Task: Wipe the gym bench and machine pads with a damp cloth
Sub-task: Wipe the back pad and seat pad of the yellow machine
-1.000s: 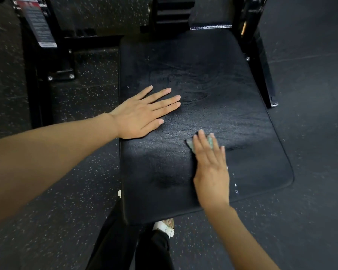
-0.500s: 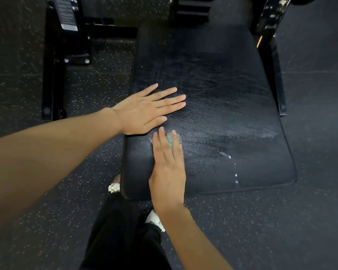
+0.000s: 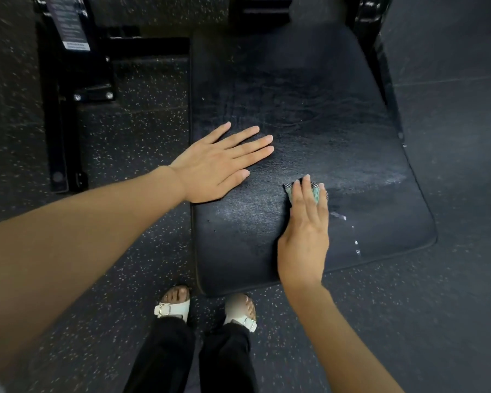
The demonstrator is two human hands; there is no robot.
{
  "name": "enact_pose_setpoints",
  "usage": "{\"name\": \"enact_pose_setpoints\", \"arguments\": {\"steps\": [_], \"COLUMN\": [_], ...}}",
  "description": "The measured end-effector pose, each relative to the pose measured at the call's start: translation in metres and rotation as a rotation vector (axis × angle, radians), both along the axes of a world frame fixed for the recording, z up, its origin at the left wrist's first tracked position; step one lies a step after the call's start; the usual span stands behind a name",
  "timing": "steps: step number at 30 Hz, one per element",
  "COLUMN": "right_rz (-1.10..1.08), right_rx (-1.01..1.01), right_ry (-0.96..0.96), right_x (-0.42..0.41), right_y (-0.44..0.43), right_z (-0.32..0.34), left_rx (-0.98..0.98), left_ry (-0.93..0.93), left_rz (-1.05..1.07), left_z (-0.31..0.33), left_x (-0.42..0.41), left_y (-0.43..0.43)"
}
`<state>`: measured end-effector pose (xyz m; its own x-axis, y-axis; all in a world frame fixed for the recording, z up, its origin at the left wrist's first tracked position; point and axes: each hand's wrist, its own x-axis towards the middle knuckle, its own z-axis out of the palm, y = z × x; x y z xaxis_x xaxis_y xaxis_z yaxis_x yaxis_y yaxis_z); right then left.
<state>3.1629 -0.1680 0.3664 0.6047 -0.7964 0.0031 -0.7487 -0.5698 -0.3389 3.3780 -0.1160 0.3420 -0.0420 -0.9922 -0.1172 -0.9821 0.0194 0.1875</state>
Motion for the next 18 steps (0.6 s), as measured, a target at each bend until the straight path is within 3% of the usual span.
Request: {"name": "enact_pose_setpoints", "arguments": {"steps": [6, 11, 14, 18], "right_rz": [0.139, 0.431, 0.371, 0.303], "right_rx": [0.093, 0.026, 0.079, -0.003], "right_ry": [-0.106, 0.269, 0.098, 0.086], "right_x": [0.018, 0.04, 0.042, 0.021], "right_y": [0.056, 0.113, 0.117, 0.088], "right_z": [-0.005, 0.006, 0.004, 0.005], "left_rx": [0.004, 0.009, 0.003, 0.003], "left_ry": [0.011, 0.012, 0.021, 0.033], "left_rz": [-0.097, -0.175, -0.193, -0.199], "left_z": [-0.002, -0.001, 0.0, 0.0], "left_x": [0.011, 0.019, 0.02, 0.021], "left_y": [-0.003, -0.007, -0.007, -0.008]}}
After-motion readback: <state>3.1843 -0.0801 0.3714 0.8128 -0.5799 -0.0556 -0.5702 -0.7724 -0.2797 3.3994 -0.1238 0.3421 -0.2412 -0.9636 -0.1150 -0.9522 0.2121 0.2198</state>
